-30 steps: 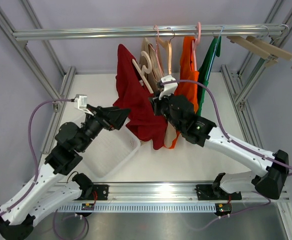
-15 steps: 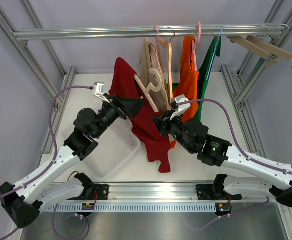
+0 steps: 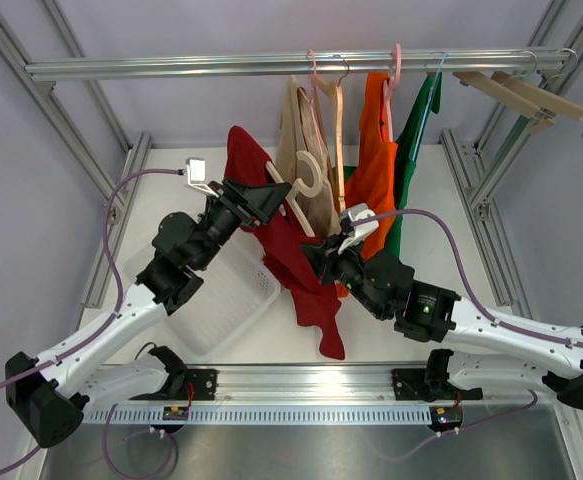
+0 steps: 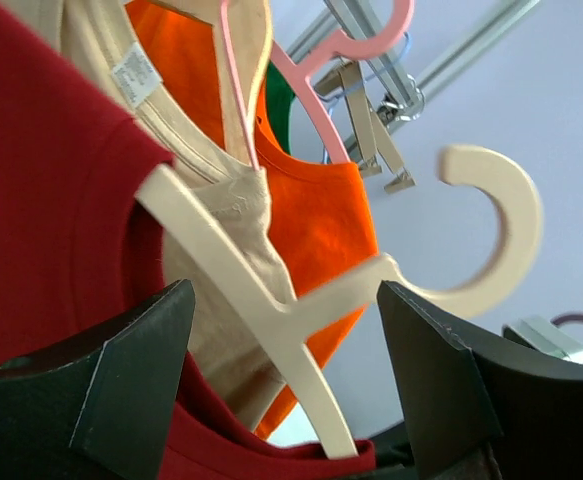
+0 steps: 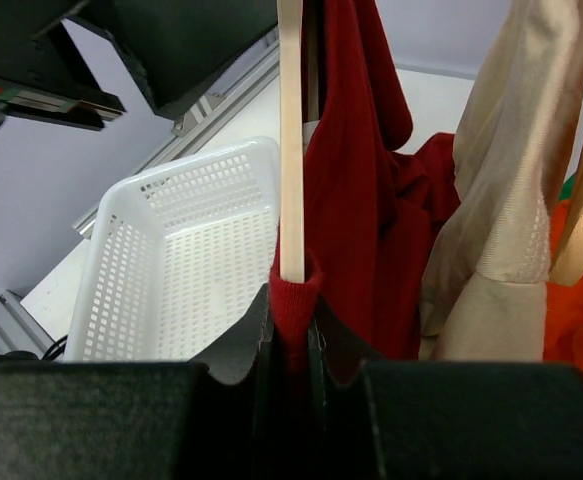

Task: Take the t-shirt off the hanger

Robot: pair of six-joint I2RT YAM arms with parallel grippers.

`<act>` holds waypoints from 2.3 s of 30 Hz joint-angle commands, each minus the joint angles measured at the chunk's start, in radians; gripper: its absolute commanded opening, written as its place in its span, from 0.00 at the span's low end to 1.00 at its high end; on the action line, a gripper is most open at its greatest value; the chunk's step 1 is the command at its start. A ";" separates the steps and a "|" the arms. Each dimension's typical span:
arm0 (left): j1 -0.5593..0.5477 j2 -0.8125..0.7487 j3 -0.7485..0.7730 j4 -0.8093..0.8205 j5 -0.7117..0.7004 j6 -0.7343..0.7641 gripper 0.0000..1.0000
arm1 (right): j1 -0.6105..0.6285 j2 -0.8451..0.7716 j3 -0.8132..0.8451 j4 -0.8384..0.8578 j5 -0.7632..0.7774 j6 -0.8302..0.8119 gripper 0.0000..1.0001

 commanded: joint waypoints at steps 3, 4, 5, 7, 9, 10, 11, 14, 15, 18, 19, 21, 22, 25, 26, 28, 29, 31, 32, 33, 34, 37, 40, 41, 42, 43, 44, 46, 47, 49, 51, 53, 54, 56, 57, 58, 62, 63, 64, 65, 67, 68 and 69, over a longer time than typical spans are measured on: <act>0.001 0.029 0.041 0.069 -0.125 -0.071 0.81 | 0.040 -0.028 -0.002 0.172 0.101 -0.042 0.00; 0.001 0.038 0.058 0.050 -0.126 -0.074 0.82 | 0.046 -0.027 -0.003 0.178 0.110 -0.048 0.00; 0.001 0.041 0.064 0.044 -0.131 -0.076 0.82 | 0.054 -0.025 -0.006 0.197 0.130 -0.062 0.00; 0.001 0.046 0.074 0.042 -0.134 -0.077 0.82 | 0.060 -0.021 -0.006 0.207 0.141 -0.080 0.00; 0.003 0.046 0.078 0.042 -0.136 -0.077 0.81 | 0.063 -0.008 0.000 0.195 0.147 -0.094 0.00; 0.003 0.046 0.081 0.044 -0.134 -0.077 0.80 | 0.063 0.008 0.006 0.191 0.149 -0.099 0.00; 0.003 0.048 0.084 0.044 -0.131 -0.077 0.79 | 0.074 0.016 0.011 0.185 0.149 -0.117 0.00; 0.001 0.048 0.083 0.039 -0.134 -0.074 0.77 | 0.101 0.047 0.026 0.168 0.179 -0.180 0.00; 0.003 0.048 0.078 0.039 -0.136 -0.074 0.76 | 0.121 0.051 0.031 0.151 0.199 -0.194 0.00; 0.003 0.046 0.051 0.068 -0.139 -0.091 0.65 | 0.149 0.068 0.041 0.135 0.251 -0.238 0.00; 0.003 0.044 0.045 0.078 -0.136 -0.103 0.59 | 0.151 0.068 0.046 0.132 0.259 -0.240 0.00; 0.003 0.048 0.037 0.093 -0.130 -0.110 0.45 | 0.154 0.061 0.046 0.128 0.259 -0.237 0.00; 0.003 0.046 0.037 0.091 -0.125 -0.110 0.39 | 0.155 0.056 0.043 0.128 0.258 -0.235 0.00; 0.003 0.029 0.028 0.095 -0.125 -0.110 0.13 | 0.157 0.032 0.043 0.117 0.253 -0.219 0.00; 0.003 0.023 0.023 0.095 -0.134 -0.108 0.06 | 0.157 0.024 0.044 0.109 0.248 -0.200 0.05; 0.003 0.000 0.009 0.095 -0.146 -0.105 0.00 | 0.157 0.003 0.060 0.068 0.238 -0.170 0.16; 0.003 -0.008 0.005 0.093 -0.148 -0.105 0.00 | 0.157 -0.007 0.067 0.048 0.215 -0.156 0.27; 0.003 -0.020 0.009 0.078 -0.151 -0.105 0.00 | 0.157 -0.033 0.087 0.001 0.175 -0.136 0.37; 0.003 -0.021 0.012 0.062 -0.150 -0.105 0.00 | 0.157 -0.042 0.098 -0.018 0.135 -0.127 0.48; 0.001 -0.025 0.015 0.058 -0.149 -0.107 0.00 | 0.157 -0.060 0.107 -0.048 0.117 -0.120 0.54; 0.003 -0.026 0.018 0.056 -0.145 -0.108 0.00 | 0.157 -0.067 0.132 -0.085 0.100 -0.105 0.62; 0.003 -0.034 0.023 0.050 -0.131 -0.113 0.00 | 0.155 -0.073 0.199 -0.173 0.038 -0.088 0.78; 0.003 -0.034 0.035 0.039 -0.101 -0.120 0.00 | 0.157 -0.065 0.239 -0.179 0.012 -0.116 0.87; 0.003 -0.034 0.034 0.044 -0.091 -0.126 0.00 | 0.157 -0.059 0.250 -0.165 0.026 -0.131 0.89; 0.003 -0.035 0.032 0.045 -0.084 -0.133 0.00 | 0.155 -0.039 0.261 -0.164 0.035 -0.143 0.89; 0.003 -0.035 0.031 0.047 -0.065 -0.143 0.00 | 0.157 -0.025 0.290 -0.162 0.070 -0.168 0.90; 0.003 -0.037 0.029 0.047 -0.058 -0.149 0.00 | 0.157 -0.013 0.305 -0.155 0.089 -0.179 0.89; 0.003 -0.044 0.026 0.044 -0.029 -0.163 0.00 | 0.154 0.042 0.349 -0.135 0.151 -0.217 0.77; 0.003 -0.044 0.026 0.039 -0.028 -0.163 0.00 | 0.154 0.042 0.350 -0.135 0.152 -0.217 0.77; 0.003 -0.046 0.029 0.032 -0.009 -0.168 0.00 | 0.155 0.085 0.388 -0.136 0.172 -0.235 0.71; 0.003 -0.045 0.029 0.019 0.002 -0.176 0.00 | 0.155 0.126 0.423 -0.139 0.187 -0.245 0.70; 0.003 -0.046 0.026 0.019 0.013 -0.180 0.00 | 0.155 0.151 0.443 -0.138 0.207 -0.246 0.69; 0.003 -0.048 0.026 0.018 0.015 -0.183 0.00 | 0.154 0.171 0.457 -0.135 0.222 -0.246 0.68; 0.003 -0.051 0.023 0.016 0.018 -0.185 0.00 | 0.155 0.186 0.465 -0.128 0.261 -0.284 0.57; 0.003 -0.052 0.022 0.013 0.018 -0.179 0.00 | 0.155 0.196 0.468 -0.125 0.271 -0.295 0.54; 0.003 -0.054 0.022 0.009 0.016 -0.174 0.00 | 0.154 0.199 0.469 -0.124 0.285 -0.297 0.52; 0.001 -0.060 0.019 0.001 0.016 -0.171 0.00 | 0.155 0.211 0.469 -0.099 0.317 -0.321 0.38; 0.003 -0.061 0.018 0.001 0.018 -0.174 0.00 | 0.155 0.220 0.469 -0.096 0.331 -0.332 0.29; 0.003 -0.061 0.017 0.002 0.018 -0.174 0.00 | 0.154 0.223 0.471 -0.096 0.346 -0.335 0.23; 0.003 -0.063 0.015 0.004 0.018 -0.174 0.00 | 0.155 0.229 0.471 -0.095 0.353 -0.337 0.19; 0.003 -0.067 0.014 0.003 0.045 -0.171 0.00 | 0.155 0.234 0.465 -0.084 0.366 -0.344 0.02; 0.003 -0.069 0.014 -0.004 0.050 -0.168 0.00 | 0.155 0.234 0.459 -0.066 0.370 -0.346 0.00; 0.003 -0.071 0.020 -0.011 0.056 -0.157 0.00 | 0.155 0.228 0.451 -0.058 0.368 -0.349 0.00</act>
